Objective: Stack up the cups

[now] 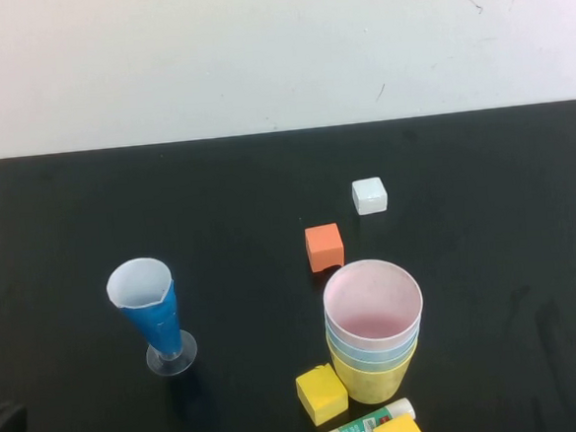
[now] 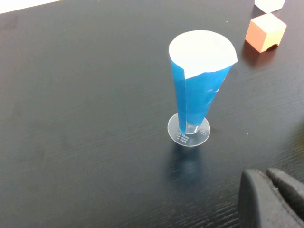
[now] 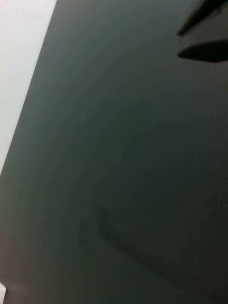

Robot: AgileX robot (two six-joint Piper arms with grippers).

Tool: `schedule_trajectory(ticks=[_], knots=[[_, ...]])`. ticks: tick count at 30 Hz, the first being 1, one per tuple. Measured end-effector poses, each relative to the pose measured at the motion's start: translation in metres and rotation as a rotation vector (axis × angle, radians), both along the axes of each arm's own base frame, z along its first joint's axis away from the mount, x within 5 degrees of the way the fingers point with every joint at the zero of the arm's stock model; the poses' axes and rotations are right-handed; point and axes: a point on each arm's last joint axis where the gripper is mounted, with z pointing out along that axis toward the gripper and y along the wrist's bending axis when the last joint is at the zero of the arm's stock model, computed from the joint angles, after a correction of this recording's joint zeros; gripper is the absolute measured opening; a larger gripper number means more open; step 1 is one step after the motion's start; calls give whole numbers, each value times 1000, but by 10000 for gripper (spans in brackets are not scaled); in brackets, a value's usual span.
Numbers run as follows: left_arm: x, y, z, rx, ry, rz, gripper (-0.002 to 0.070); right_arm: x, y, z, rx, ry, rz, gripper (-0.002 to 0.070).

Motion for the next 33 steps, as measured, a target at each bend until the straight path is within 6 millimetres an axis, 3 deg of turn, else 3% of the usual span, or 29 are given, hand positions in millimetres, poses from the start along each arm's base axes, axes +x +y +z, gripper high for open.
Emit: schedule_trajectory(ticks=[12,21,27,33], knots=[[0,0,-1,-1,-1,-1,-2,0,0,0,0,0,0,-1],[-9,3,-46,-29,73,-7,-1,0,0,0,-2,0,0,-1],[-18,10,-60,-147,-57,60,-2,0,0,0,-3,0,0,-1],[-19,17,-75,-187,-327,206,-2,0,0,0,-3,0,0,-1]])
